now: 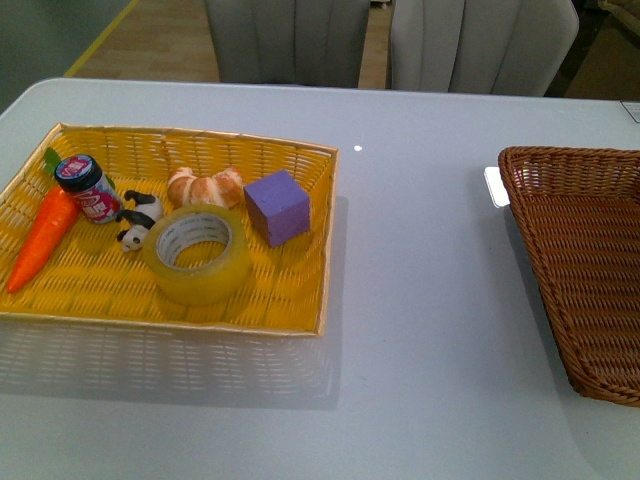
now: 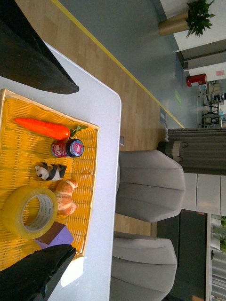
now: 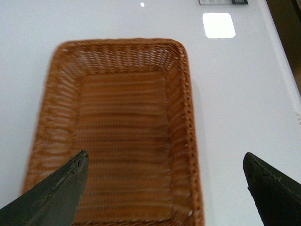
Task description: Move tape to another basket
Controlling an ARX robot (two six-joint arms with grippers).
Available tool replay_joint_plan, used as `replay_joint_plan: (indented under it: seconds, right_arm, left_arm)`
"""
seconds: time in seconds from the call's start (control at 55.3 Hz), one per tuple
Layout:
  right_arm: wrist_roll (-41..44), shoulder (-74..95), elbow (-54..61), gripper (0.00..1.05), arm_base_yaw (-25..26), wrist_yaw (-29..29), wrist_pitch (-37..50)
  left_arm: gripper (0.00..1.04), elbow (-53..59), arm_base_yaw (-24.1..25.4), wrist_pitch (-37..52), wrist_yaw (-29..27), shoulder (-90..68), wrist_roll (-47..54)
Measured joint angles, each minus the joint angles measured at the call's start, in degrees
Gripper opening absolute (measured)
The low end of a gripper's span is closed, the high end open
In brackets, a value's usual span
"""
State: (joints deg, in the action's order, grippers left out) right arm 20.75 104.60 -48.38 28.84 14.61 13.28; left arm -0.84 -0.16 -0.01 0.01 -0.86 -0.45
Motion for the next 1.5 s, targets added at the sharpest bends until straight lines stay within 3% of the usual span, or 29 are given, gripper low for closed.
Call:
replay_joint_plan:
  seconds: [0.271,0.56,0.795,1.157,1.5]
  right_arm:
    - [1.16,18.51,-13.9,0.96,-1.2,-2.27,-4.66]
    - [3.96,24.52,-18.64,0.96,-4.5,-5.9,-4.55]
    - [3.82,26.18,-18.36,0.62,-5.11,-6.6,-4.31]
    - [-4.98,20.44,-13.64,0.08,-8.57,-3.19,-5.62]
    - [-14.71,17.79,-11.37,0.06,-18.27,-4.24,-5.33]
  left_arm:
    - [0.96,0.0,0.0,0.0,0.0,0.0,0.0]
    - [0.96,0.0,0.0,0.0,0.0,0.0,0.0]
    - [0.96,0.0,0.0,0.0,0.0,0.0,0.0]
    - [0.96,0.0,0.0,0.0,0.0,0.0,0.0]
    - [0.96,0.0,0.0,0.0,0.0,0.0,0.0]
